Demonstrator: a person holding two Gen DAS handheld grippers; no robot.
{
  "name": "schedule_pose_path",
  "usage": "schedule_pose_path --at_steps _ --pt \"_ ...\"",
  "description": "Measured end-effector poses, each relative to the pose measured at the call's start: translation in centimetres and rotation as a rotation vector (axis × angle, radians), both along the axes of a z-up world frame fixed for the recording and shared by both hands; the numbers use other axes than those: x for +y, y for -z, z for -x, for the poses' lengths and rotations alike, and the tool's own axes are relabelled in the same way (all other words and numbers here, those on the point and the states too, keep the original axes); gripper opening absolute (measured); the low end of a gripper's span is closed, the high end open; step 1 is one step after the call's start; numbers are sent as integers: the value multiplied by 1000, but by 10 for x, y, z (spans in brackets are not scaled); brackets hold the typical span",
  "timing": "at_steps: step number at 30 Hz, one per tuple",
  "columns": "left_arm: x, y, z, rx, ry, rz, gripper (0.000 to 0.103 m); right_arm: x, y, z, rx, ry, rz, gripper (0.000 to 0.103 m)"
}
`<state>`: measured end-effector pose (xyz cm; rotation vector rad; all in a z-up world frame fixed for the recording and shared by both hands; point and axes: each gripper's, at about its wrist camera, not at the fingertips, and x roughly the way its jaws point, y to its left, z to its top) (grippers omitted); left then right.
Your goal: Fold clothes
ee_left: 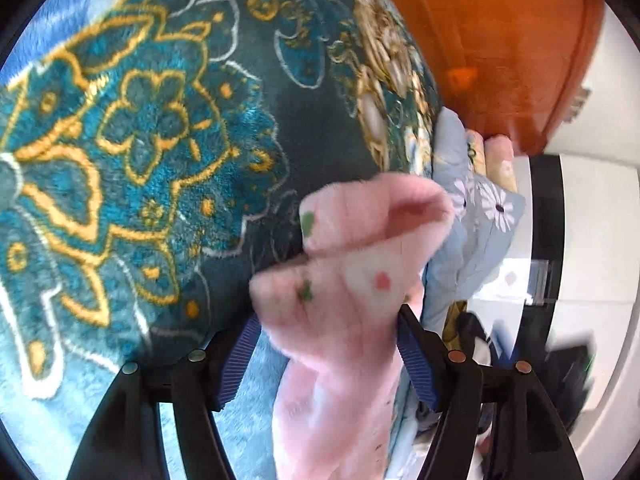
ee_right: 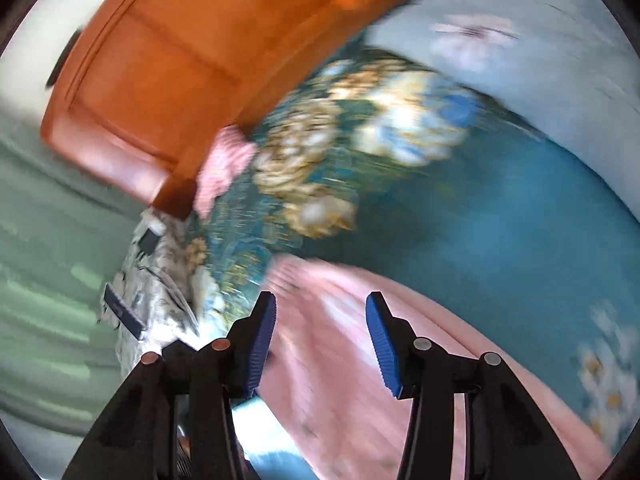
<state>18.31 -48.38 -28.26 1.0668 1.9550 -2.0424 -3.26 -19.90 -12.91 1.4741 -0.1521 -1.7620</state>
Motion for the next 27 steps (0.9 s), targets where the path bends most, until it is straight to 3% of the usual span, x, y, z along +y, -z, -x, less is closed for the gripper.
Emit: schedule_pose_path --at_steps 1,3,4,5,7,10,12,15,19,21,23,27 --pt "0 0 2 -4 -6 2 69 27 3 -2 1 40 -19 48" --pt "0 -3 7 -27 -10 34 52 74 8 -7 -19 112 -34 48" --pt "0 -5 10 -40 -11 50 29 98 12 -10 -44 153 -41 48" --pt "-1 -8 12 -57 -10 66 22 124 16 -13 -72 200 -44 48" --pt "-3 -23 14 -37 -15 98 20 168 22 -18 -121 276 -40 48" --pt "-10 -54 16 9 -12 185 20 227 22 -29 -148 374 -48 48" --pt "-11 -54 24 -49 19 225 20 265 25 -35 -160 446 -62 48" --pt "-14 -31 39 -185 79 241 21 314 33 -47 -204 562 -62 48" --pt "-17 -19 35 -217 75 195 27 369 25 -66 -192 645 -53 48" --pt "-14 -25 31 -207 71 162 35 403 21 -74 -176 707 -78 48" --pt "-6 -33 25 -235 68 140 57 443 19 -82 -156 806 -118 48" --pt "24 -56 0 -191 19 140 57 528 19 -107 -132 1051 -168 48"
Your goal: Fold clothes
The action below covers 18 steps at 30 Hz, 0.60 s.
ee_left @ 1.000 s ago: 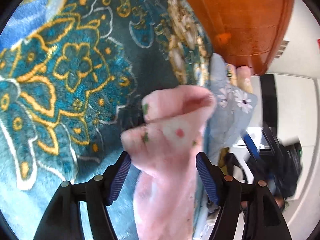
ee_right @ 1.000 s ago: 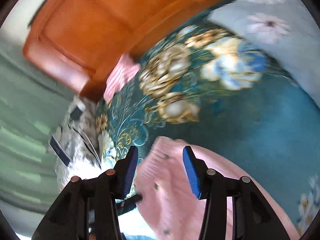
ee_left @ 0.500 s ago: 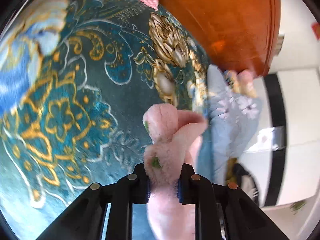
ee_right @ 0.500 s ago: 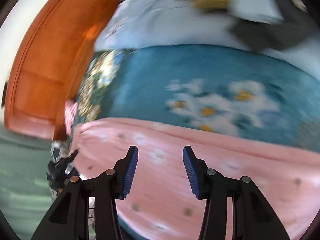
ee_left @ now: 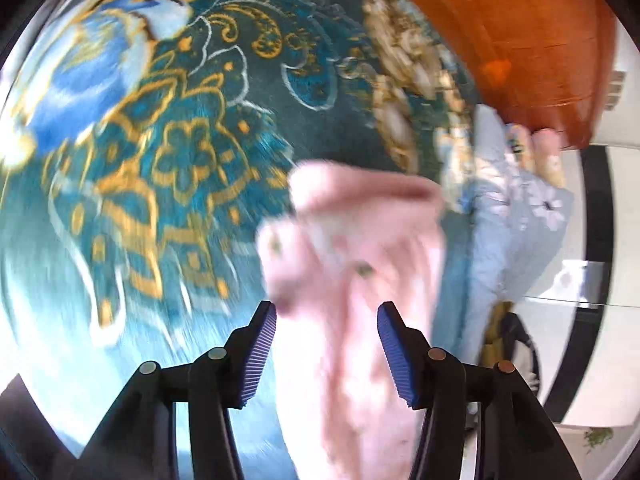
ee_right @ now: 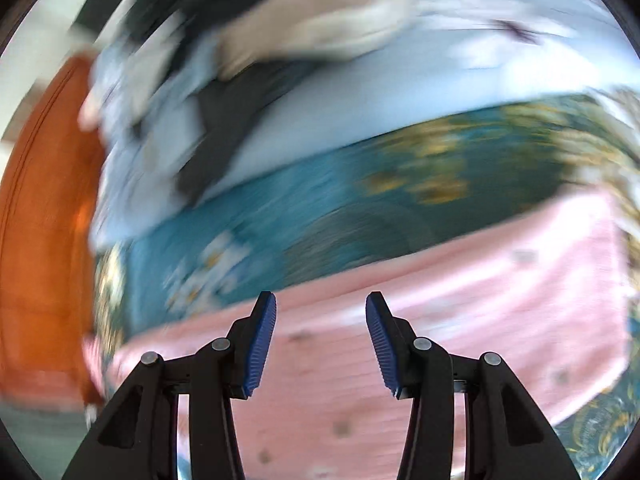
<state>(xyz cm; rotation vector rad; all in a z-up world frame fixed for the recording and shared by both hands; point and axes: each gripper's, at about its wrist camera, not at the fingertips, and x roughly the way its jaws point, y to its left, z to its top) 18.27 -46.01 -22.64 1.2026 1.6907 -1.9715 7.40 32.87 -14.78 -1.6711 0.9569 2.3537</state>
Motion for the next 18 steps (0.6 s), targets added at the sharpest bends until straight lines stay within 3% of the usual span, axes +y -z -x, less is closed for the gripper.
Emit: schedule_pose_path --at_steps 4,6,11,14,18 --pt "52 -25 -11 48 90 79 58 62 15 -35 -11 217 59 48" --pt "87 -27 -6 45 197 81 58 69 24 -42 -34 226 85 48" --pt "177 -17 -8 36 389 23 58 92 22 -64 -21 287 7 48" --pt "214 -4 -8 5 487 41 58 124 20 -90 -31 364 -75 48" --pt "224 19 -17 -72 499 67 58 151 34 -130 -79 436 -49 48"
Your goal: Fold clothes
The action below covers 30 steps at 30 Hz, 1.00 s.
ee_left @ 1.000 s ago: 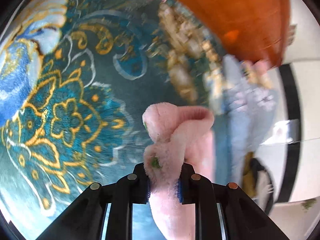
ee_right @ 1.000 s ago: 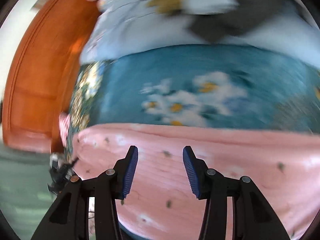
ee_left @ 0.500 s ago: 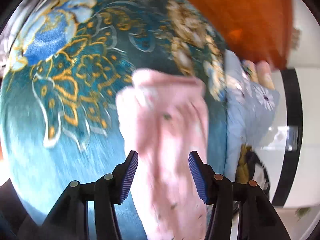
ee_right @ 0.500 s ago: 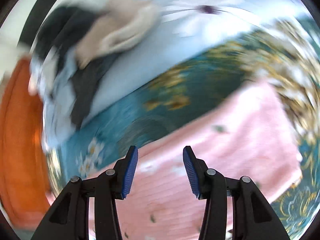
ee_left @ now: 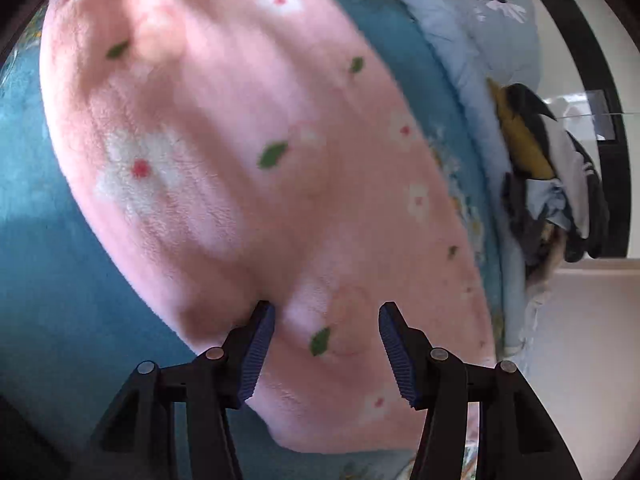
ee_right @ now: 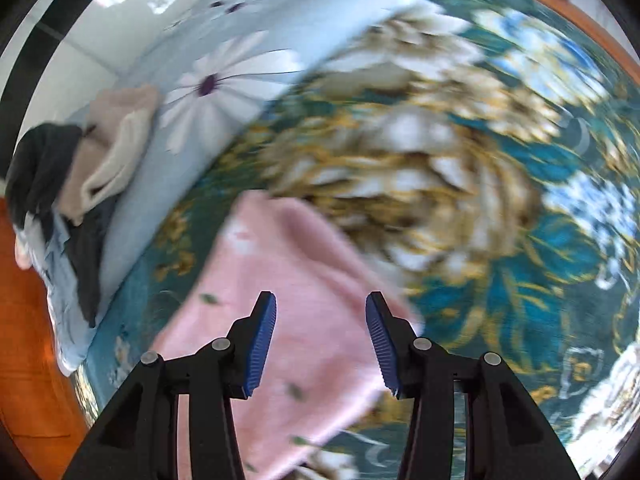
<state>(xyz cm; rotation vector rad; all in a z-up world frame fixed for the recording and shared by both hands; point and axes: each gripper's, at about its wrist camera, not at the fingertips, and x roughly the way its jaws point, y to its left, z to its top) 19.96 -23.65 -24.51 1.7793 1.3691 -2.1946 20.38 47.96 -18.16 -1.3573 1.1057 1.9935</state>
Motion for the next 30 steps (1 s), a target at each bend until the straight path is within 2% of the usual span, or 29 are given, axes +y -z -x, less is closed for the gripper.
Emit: schedule_pose_path --at_steps 3,9,12,15,19,22,27,28,29,30 --pt "-13 -1 -6 7 -77 -68 58 6 13 -25 14 14 72 48" --pt "-16 -17 -10 26 -75 -33 59 11 42 -43 73 71 199 48" --pt "-13 -19 -18 24 -83 -39 59 10 45 -40 84 59 211 48" --pt "-13 -18 -21 15 -92 -55 59 8 36 -34 92 16 197 48" --pt "-6 -21 -16 25 -81 -51 60 6 30 -31 143 -18 270 48" --pt "1 -24 -13 29 -58 -48 60 -2 34 -27 118 -78 271 48" --pt "5 -28 -14 37 -42 -37 60 1 41 -26 130 -56 257 48" --pt "5 -27 -14 35 -48 -37 60 2 40 -24 136 -59 251 47" --pt "4 -27 -15 33 -54 -38 60 3 39 -21 141 -62 245 38" --pt "3 -27 -16 35 -57 -40 60 3 38 -19 145 -68 238 24"
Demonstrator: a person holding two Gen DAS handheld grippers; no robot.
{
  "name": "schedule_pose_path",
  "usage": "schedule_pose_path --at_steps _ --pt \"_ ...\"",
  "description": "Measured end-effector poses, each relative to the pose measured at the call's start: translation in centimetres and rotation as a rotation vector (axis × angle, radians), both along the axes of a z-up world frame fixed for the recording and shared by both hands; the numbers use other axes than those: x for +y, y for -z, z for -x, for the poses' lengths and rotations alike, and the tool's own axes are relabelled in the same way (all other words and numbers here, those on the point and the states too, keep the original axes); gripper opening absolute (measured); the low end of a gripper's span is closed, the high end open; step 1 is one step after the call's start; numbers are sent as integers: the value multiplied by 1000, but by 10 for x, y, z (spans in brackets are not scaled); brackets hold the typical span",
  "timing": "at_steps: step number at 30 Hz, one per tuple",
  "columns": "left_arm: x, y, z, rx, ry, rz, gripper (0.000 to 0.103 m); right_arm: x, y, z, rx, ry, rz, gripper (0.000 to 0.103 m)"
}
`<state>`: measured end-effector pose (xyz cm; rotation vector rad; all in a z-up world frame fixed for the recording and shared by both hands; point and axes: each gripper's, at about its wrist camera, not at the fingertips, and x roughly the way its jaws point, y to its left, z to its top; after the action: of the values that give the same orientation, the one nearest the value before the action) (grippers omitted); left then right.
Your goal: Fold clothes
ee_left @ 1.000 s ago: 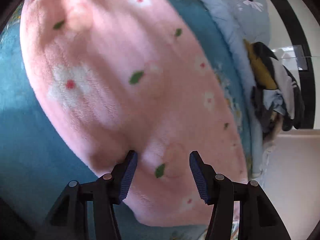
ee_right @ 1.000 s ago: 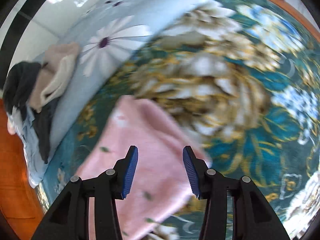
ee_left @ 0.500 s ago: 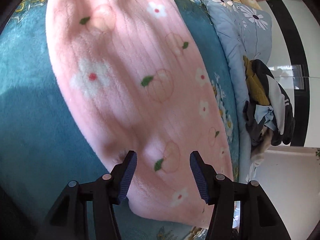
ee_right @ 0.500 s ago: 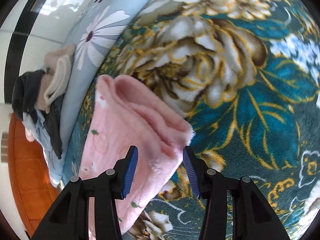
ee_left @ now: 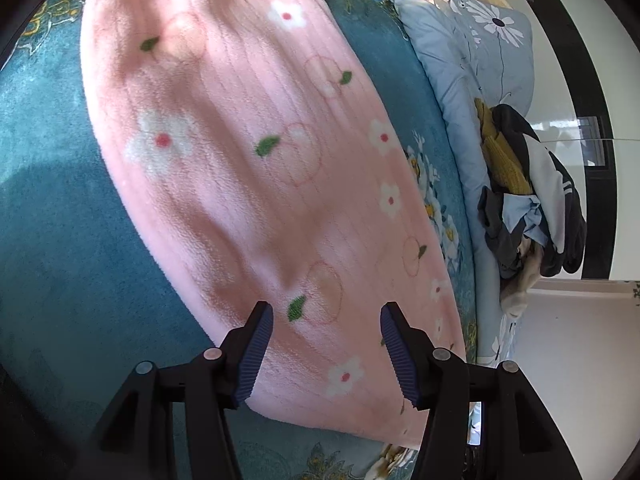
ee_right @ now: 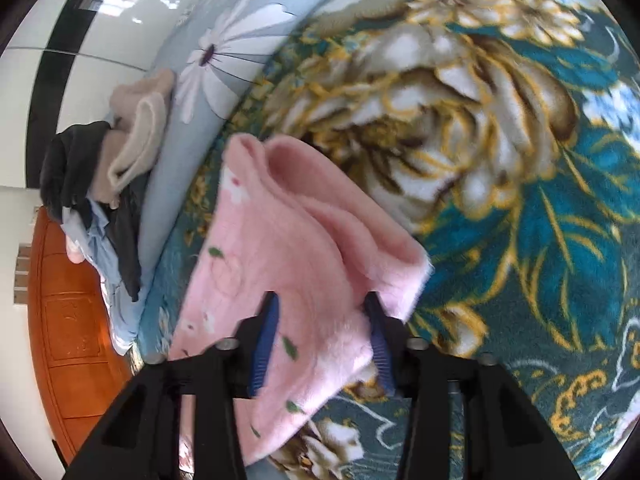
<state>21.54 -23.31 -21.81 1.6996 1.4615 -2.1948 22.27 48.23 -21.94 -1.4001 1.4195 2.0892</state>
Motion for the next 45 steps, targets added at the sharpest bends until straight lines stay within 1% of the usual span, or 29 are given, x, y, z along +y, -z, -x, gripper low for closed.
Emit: schedule_pose_path --at_steps 1,3,5,7,9,10,11,12,15,17,19,20,22,23,24,28,32,36,38,40,42,43,44,45 --pt "0 0 -1 2 -1 0 60 -3 -1 4 -9 -28 -14 20" --pt "1 0 -1 3 0 2 60 -8 -2 12 -49 -69 -49 15" --pt "3 -1 0 4 6 1 60 -13 -2 20 -87 -107 -82 13" --pt "5 -4 1 10 16 6 60 -11 -9 21 -91 -107 -118 11" --pt "6 -8 1 25 27 15 60 4 -27 20 -41 -102 -191 10" --pt "7 -10 2 31 34 20 60 11 -28 20 -55 -99 -216 10" --pt "8 -11 3 37 40 24 60 18 -29 19 -71 -96 -240 1" --pt "9 -10 3 38 45 23 61 23 -26 17 -99 -86 -255 0" --pt "12 -6 4 25 52 10 61 31 -10 4 -98 -48 -186 0" --pt "14 -5 4 17 62 15 61 34 -8 -5 -78 -16 -166 1" --pt "13 -6 4 15 65 17 61 38 -8 -11 -69 -7 -151 1" --pt "12 -6 4 16 60 16 61 39 -7 -11 -65 -3 -138 3" --pt "12 -6 4 17 53 14 61 36 -10 -17 -36 21 -95 19" --pt "12 -5 5 16 54 13 61 34 -10 -20 -22 22 -70 40" --pt "13 -5 5 16 57 11 61 32 -10 -22 -9 22 -46 52" --pt "18 -4 5 10 82 9 62 19 2 -26 -29 -2 9 52" --pt "14 -5 3 9 69 9 62 5 10 -19 -22 -24 58 52" --pt "10 -5 1 11 59 10 62 0 3 -10 14 -14 30 52" --pt "10 -4 0 7 59 7 62 1 2 -8 27 15 25 50" --pt "11 -3 1 4 61 1 62 2 8 -5 19 43 39 44" --pt "12 -3 1 2 66 0 62 -2 17 -1 -71 51 7 23" --pt "11 -3 1 2 66 1 62 -4 21 1 -112 55 -7 19" --pt "11 -3 1 4 64 2 62 -6 21 2 -118 59 -13 19" --pt "10 -3 0 5 60 2 62 -9 19 4 -111 57 -24 16"
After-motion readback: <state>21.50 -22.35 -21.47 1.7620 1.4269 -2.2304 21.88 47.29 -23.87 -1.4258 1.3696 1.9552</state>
